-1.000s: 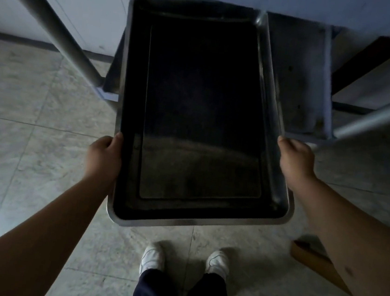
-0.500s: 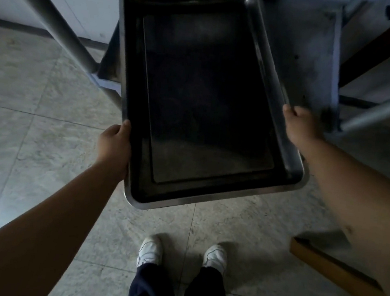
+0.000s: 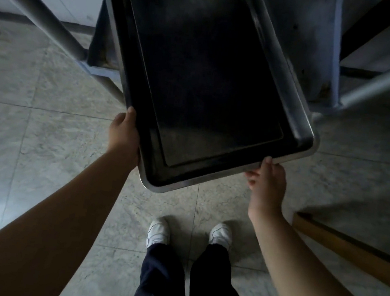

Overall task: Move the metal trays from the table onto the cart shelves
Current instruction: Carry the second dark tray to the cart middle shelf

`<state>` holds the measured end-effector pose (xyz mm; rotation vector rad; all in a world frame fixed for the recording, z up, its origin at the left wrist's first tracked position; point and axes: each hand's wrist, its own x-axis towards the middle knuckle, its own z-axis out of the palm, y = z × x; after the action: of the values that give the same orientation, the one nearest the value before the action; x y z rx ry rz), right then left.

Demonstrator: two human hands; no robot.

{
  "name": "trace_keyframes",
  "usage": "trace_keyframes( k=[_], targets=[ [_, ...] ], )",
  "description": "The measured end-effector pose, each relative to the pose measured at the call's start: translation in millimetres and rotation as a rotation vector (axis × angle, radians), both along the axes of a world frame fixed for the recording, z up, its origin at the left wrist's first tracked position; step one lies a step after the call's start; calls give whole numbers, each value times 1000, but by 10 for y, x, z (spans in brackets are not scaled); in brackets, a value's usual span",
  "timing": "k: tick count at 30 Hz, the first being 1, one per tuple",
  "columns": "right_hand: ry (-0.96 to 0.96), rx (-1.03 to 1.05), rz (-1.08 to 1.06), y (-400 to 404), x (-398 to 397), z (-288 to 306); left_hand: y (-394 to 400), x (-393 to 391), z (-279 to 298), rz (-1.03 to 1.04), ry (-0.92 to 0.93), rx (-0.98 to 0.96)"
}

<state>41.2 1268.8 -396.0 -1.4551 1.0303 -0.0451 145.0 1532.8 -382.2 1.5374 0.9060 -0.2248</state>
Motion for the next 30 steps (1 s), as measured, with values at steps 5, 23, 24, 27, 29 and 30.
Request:
trace_keyframes(
  k=[5,23,24,27,29,30],
  targets=[
    [-127,253,-247,-54,344,-74,-65,-3,-87,-48,-24,-81],
    [-64,170,-50,-1077,1420,-126,-603,-132,-199,-177,-73,-271],
    [-61,157,-48,-1121,1499,-134,-637,-101,-182,-170,-87,-284],
    [-54,140,-9,-1243,1731,-157,-760,-16,-144,-133,-112,-338],
    [-24,52,46,-1290,1827,-162,-847,33,-119,-96,-98,-365],
    [20,-10,93,-1268,1819,-137,-888,53,-106,-72,-89,-382]
  ],
)
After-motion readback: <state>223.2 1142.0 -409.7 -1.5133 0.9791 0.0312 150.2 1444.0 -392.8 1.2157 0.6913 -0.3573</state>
